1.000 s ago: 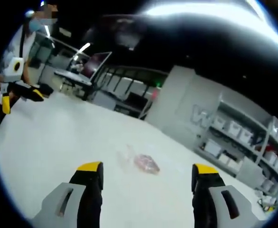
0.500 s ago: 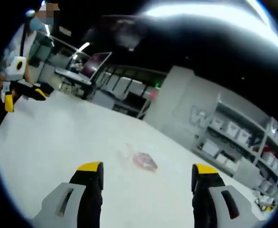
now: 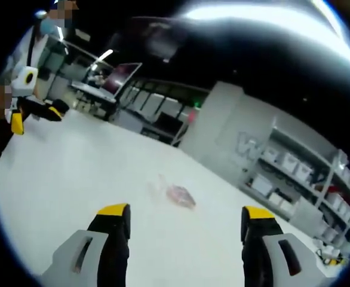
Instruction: Open the resealable bag by pulling the two sides of the seal apart until the entire bag opening is separated and visibly accessible.
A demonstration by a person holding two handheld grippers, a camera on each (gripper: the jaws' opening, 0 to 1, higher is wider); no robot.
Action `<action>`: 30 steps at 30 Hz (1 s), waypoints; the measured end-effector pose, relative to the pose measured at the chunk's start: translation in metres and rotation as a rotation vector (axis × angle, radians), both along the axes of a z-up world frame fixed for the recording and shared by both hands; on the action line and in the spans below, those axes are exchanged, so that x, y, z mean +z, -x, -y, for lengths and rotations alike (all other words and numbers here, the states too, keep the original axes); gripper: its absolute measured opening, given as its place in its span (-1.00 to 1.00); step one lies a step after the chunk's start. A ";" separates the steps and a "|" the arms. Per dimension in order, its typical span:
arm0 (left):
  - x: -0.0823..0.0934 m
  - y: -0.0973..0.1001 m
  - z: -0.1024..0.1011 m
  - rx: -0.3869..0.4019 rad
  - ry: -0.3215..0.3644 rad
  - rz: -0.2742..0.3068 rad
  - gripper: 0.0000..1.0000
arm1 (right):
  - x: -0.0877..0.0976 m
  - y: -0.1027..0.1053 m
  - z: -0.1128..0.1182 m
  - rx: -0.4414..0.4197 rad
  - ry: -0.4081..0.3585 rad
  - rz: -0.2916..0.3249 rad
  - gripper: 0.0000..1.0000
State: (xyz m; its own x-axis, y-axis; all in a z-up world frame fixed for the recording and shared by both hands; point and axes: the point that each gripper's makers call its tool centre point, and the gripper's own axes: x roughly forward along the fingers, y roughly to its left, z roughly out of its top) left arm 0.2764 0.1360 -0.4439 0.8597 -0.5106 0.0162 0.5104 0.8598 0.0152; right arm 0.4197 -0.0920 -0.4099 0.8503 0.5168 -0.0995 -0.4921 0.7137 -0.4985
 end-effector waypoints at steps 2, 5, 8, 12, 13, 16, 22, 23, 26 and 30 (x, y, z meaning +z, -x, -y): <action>0.000 0.000 0.001 -0.001 0.000 0.000 0.58 | 0.000 0.000 0.001 -0.001 0.001 0.002 0.51; -0.001 0.000 0.002 -0.006 -0.005 -0.003 0.58 | 0.000 0.000 0.003 -0.007 0.012 0.001 0.51; -0.001 0.000 0.002 -0.004 -0.004 -0.003 0.58 | 0.000 0.001 0.004 -0.007 0.013 0.004 0.51; -0.002 0.000 0.000 0.000 -0.002 -0.005 0.58 | -0.001 0.006 0.008 -0.016 0.022 0.003 0.51; -0.002 0.000 0.000 0.000 -0.002 -0.005 0.58 | -0.001 0.008 0.009 -0.018 0.022 0.005 0.51; -0.002 0.000 0.000 -0.001 -0.002 -0.006 0.58 | 0.000 0.010 0.013 -0.024 0.025 0.010 0.51; -0.003 0.000 0.000 -0.001 0.000 -0.007 0.58 | -0.003 0.015 0.021 -0.041 0.038 0.007 0.50; -0.004 0.001 0.000 0.000 0.000 -0.008 0.58 | -0.003 0.016 0.022 -0.042 0.037 0.009 0.50; -0.004 0.001 0.000 0.000 0.000 -0.008 0.58 | -0.002 0.017 0.026 -0.047 0.034 0.012 0.50; -0.004 0.001 -0.001 0.002 0.001 -0.007 0.58 | -0.002 0.020 0.029 -0.055 0.038 0.016 0.50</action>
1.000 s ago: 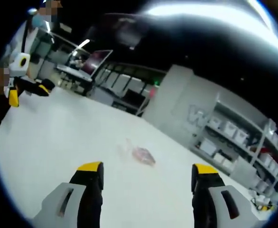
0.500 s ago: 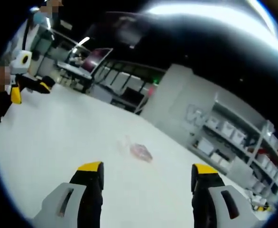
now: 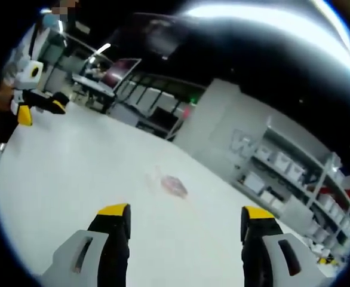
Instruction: Open the resealable bag by pulling the two sides of the seal apart until the entire bag opening is separated and visibly accessible.
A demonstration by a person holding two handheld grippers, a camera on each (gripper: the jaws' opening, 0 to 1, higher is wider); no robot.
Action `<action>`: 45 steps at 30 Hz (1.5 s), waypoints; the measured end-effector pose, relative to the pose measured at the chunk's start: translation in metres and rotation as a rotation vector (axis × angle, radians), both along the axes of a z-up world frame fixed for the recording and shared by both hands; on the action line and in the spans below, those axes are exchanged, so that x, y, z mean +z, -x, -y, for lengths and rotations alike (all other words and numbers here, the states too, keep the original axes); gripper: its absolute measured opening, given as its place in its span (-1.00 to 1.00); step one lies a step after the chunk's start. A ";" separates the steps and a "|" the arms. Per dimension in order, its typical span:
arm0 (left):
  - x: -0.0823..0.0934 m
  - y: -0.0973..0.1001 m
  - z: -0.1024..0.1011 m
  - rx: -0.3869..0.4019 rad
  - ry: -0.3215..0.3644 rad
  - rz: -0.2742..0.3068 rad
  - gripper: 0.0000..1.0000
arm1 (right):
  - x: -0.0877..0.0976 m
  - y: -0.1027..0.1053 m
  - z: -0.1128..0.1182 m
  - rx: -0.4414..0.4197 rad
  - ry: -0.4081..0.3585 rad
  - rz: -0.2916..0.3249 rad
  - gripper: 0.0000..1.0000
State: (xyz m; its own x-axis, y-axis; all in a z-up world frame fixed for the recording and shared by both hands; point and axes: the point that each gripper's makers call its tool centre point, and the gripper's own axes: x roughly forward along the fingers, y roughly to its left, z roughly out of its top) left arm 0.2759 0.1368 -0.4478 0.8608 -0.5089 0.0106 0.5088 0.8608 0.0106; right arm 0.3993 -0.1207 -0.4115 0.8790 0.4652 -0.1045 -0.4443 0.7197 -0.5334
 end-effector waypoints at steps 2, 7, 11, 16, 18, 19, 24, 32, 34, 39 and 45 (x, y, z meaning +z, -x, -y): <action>0.000 0.000 0.000 0.000 0.000 0.000 0.58 | 0.001 0.002 0.001 -0.002 0.000 0.003 0.50; 0.000 -0.001 0.000 -0.002 0.000 0.000 0.58 | 0.002 0.007 0.004 -0.009 0.016 0.007 0.50; 0.000 -0.001 0.000 -0.003 -0.002 0.000 0.58 | 0.001 0.011 0.008 -0.017 0.017 0.008 0.50; 0.000 -0.002 -0.001 -0.002 -0.002 0.000 0.58 | -0.002 0.014 0.013 -0.030 0.016 0.003 0.50; 0.000 -0.002 -0.001 -0.002 -0.003 -0.001 0.58 | -0.003 0.015 0.014 -0.035 0.016 0.000 0.50; 0.000 -0.002 -0.001 -0.001 -0.003 -0.001 0.58 | -0.004 0.016 0.014 -0.035 0.015 0.000 0.49; 0.001 -0.003 -0.001 -0.001 -0.005 0.001 0.58 | -0.006 0.020 0.015 -0.039 0.024 -0.004 0.50; 0.001 -0.004 -0.001 -0.003 -0.005 0.000 0.58 | -0.003 0.029 0.021 -0.055 0.026 0.012 0.50; 0.001 -0.004 -0.001 -0.003 -0.005 -0.002 0.58 | -0.004 0.030 0.023 -0.060 0.026 0.009 0.50; 0.001 -0.005 -0.001 0.000 -0.005 -0.001 0.58 | -0.006 0.034 0.031 -0.078 0.021 0.007 0.50; 0.001 -0.005 -0.002 0.002 -0.007 -0.001 0.58 | -0.011 0.039 0.037 -0.097 0.029 -0.001 0.50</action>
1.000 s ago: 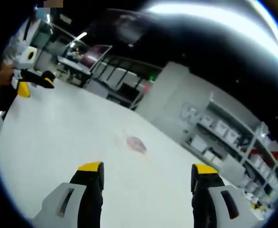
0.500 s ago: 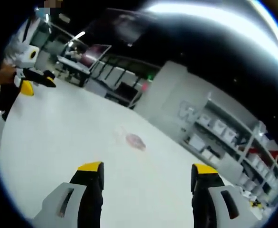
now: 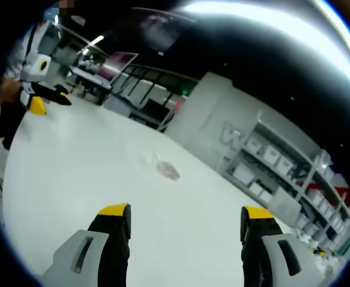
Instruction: Open the resealable bag by pulling the two sides of the seal apart until the entire bag opening is separated and visibly accessible.
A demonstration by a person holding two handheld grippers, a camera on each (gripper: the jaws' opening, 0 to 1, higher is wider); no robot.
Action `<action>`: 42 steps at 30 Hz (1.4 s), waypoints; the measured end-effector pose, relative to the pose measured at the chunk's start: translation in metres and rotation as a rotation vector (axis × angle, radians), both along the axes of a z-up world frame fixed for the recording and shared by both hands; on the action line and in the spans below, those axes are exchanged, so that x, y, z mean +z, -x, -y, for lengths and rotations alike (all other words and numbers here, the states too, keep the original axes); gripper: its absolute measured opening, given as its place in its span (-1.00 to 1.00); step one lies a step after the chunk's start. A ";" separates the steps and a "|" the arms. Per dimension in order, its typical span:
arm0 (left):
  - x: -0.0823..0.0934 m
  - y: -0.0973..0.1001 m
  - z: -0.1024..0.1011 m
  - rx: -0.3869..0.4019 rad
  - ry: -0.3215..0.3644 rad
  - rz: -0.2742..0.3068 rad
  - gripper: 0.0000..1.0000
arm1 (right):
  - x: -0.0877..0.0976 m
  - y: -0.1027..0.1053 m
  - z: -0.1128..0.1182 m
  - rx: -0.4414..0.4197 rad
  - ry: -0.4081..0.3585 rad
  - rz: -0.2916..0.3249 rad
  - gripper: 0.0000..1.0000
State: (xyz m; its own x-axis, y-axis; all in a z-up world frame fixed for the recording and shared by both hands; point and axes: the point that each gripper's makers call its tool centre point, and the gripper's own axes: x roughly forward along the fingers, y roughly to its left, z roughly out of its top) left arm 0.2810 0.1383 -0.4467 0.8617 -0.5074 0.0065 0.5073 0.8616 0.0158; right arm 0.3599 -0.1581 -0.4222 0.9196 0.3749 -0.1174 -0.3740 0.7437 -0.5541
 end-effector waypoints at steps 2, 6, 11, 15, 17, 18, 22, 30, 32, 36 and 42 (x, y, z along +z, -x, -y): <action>0.000 0.000 0.000 -0.001 0.001 0.001 0.58 | 0.001 0.002 0.002 -0.006 -0.004 0.003 0.50; 0.000 0.000 0.001 -0.001 -0.001 0.000 0.58 | 0.002 0.006 0.007 -0.016 -0.015 0.013 0.51; 0.000 -0.001 -0.001 0.002 -0.001 0.000 0.58 | 0.005 0.010 0.013 -0.031 -0.034 0.028 0.49; -0.001 -0.002 -0.001 0.005 -0.003 -0.001 0.58 | 0.005 0.012 0.015 -0.038 -0.037 0.028 0.48; -0.001 -0.002 -0.002 0.008 -0.001 -0.004 0.58 | 0.004 0.014 0.016 -0.040 -0.035 0.029 0.48; -0.001 -0.002 -0.002 0.007 0.000 -0.003 0.58 | 0.005 0.016 0.016 -0.040 -0.037 0.030 0.48; -0.001 -0.002 -0.001 0.006 -0.001 -0.001 0.58 | 0.007 0.021 0.016 -0.040 -0.045 0.039 0.48; -0.002 -0.003 -0.002 0.008 0.000 -0.003 0.58 | 0.005 0.027 0.018 -0.050 -0.053 0.040 0.48; -0.003 -0.003 -0.002 0.010 0.000 -0.003 0.58 | 0.004 0.029 0.019 -0.051 -0.060 0.038 0.48; -0.003 -0.003 -0.007 0.020 0.003 -0.001 0.58 | 0.005 0.033 0.020 -0.051 -0.082 0.037 0.47; 0.001 -0.005 -0.020 0.056 0.015 0.008 0.58 | 0.008 0.039 0.019 -0.029 -0.161 0.034 0.45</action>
State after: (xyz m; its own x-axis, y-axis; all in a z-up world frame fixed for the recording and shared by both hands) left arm 0.2863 0.1585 -0.4452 0.8885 -0.4585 0.0207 0.4584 0.8887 0.0066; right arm 0.3209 -0.1769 -0.4144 0.9327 0.3596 -0.0270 -0.3342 0.8341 -0.4388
